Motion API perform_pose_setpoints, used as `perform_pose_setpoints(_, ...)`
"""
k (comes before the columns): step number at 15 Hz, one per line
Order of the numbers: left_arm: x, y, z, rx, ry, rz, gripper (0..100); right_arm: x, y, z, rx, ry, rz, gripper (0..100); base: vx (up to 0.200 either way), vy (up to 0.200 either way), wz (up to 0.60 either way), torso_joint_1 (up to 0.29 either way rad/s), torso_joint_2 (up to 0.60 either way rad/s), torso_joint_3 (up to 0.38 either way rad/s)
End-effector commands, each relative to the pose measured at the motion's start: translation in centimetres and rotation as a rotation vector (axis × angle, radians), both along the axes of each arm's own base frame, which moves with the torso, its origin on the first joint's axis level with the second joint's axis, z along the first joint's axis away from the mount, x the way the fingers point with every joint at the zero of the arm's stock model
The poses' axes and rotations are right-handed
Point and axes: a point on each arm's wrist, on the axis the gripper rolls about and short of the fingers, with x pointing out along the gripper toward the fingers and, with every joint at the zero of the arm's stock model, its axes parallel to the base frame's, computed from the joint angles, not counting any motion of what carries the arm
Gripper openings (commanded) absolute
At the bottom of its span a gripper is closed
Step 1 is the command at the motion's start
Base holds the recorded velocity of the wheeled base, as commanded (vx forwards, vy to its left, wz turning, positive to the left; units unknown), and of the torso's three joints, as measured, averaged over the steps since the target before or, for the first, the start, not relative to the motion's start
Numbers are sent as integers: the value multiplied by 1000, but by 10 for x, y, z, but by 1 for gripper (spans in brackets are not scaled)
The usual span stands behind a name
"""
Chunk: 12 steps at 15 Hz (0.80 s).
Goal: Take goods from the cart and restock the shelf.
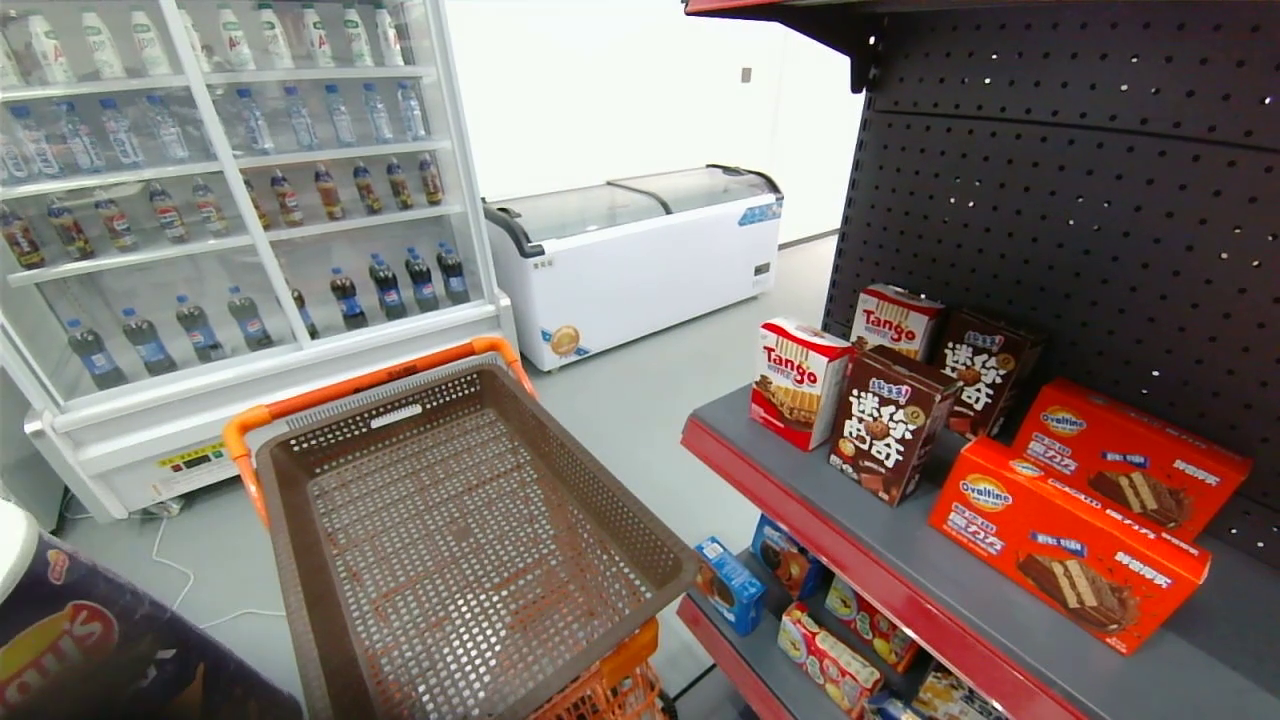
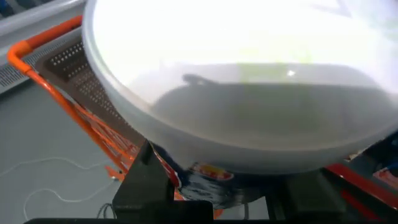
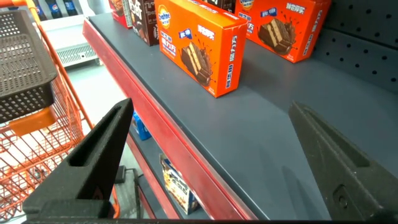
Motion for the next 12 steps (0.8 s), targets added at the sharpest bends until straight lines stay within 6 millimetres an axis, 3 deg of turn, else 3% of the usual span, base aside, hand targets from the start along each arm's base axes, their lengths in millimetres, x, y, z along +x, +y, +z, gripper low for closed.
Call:
perform_pose_setpoints(1,-8,1,3,-5,-57,-6,0,0,0,0,0,-1,0,100,0,0,0,0,0,0)
perform_pose_setpoints(8,-16,1,-7,-15,-151,-7,0,0,0,0,-2,1,6,100,0,0,0,0,0,0)
perform_pose_setpoints(12,-21,2,-18,-16,-144,-9,0,0,0,0,-2,1,6,100,0,0,-600,-5,0,2)
